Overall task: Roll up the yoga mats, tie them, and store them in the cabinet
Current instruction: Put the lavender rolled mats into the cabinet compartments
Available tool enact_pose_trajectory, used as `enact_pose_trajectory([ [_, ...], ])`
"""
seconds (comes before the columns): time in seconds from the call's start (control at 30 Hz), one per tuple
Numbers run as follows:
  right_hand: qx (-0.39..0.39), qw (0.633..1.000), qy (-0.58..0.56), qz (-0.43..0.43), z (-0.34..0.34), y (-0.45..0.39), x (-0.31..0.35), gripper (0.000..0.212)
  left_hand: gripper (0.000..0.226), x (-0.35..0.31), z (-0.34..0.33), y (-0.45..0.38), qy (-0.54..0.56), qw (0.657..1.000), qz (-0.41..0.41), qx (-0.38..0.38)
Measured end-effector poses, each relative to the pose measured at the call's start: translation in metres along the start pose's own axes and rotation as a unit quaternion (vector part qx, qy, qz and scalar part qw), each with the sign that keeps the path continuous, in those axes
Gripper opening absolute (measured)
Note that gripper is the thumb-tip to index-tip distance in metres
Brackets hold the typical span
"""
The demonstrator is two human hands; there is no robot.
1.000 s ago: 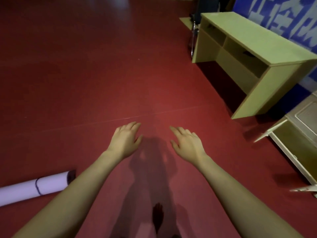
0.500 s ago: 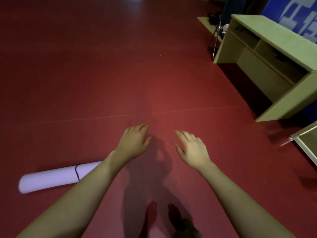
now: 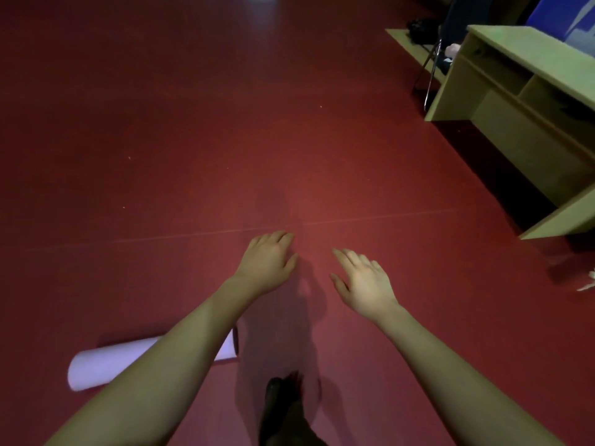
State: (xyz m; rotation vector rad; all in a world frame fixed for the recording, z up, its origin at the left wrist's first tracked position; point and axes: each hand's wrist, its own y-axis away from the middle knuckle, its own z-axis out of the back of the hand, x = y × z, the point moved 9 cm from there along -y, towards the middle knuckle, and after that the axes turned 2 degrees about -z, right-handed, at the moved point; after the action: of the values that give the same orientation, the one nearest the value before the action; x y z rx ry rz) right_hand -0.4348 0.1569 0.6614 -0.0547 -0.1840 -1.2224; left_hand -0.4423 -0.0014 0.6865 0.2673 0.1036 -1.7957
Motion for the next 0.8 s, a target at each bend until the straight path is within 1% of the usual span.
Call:
enact_pose_trajectory([
  [0.07, 0.002, 1.0, -0.007, -0.007, -0.001, -0.029, 0.014, 0.055, 0.062, 0.027, 0.009, -0.016, -0.013, 1.0, -0.002, 0.017],
  [0.17, 0.008, 1.0, -0.009, -0.003, -0.002, -0.071, 0.04, 0.057, 0.063, 0.066, 0.025, -0.034, -0.04, 0.999, -0.011, 0.019],
  [0.3, 0.018, 0.999, -0.026, -0.004, -0.006, -0.109, 0.079, 0.056, 0.069, 0.12, 0.04, -0.049, -0.026, 0.999, -0.005, 0.022],
  [0.4, 0.008, 1.0, -0.003, 0.007, -0.01, -0.133, 0.106, 0.057, 0.059, 0.153, 0.042, -0.056, -0.013, 1.0, -0.01, 0.019],
  [0.43, 0.01, 1.0, 0.008, 0.004, -0.011, -0.141, 0.118, 0.056, 0.059, 0.167, 0.043, -0.057, -0.003, 1.0, -0.012, 0.019],
  [0.53, 0.004, 0.999, 0.019, -0.031, -0.017, -0.16, 0.149, 0.059, 0.07, 0.206, 0.044, -0.059, 0.006, 0.999, -0.038, 0.028],
  [0.67, 0.006, 0.996, 0.035, -0.087, -0.034, -0.165, 0.2, 0.06, 0.066, 0.259, 0.037, -0.053, 0.0, 0.994, -0.098, 0.046],
  [0.77, -0.003, 0.988, 0.017, -0.156, -0.047, -0.157, 0.238, 0.061, 0.086, 0.296, 0.033, -0.036, 0.015, 0.987, -0.151, 0.055],
  [0.8, -0.001, 0.985, 0.01, -0.17, -0.053, -0.153, 0.252, 0.06, 0.089, 0.307, 0.032, -0.029, 0.017, 0.984, -0.166, 0.059],
])
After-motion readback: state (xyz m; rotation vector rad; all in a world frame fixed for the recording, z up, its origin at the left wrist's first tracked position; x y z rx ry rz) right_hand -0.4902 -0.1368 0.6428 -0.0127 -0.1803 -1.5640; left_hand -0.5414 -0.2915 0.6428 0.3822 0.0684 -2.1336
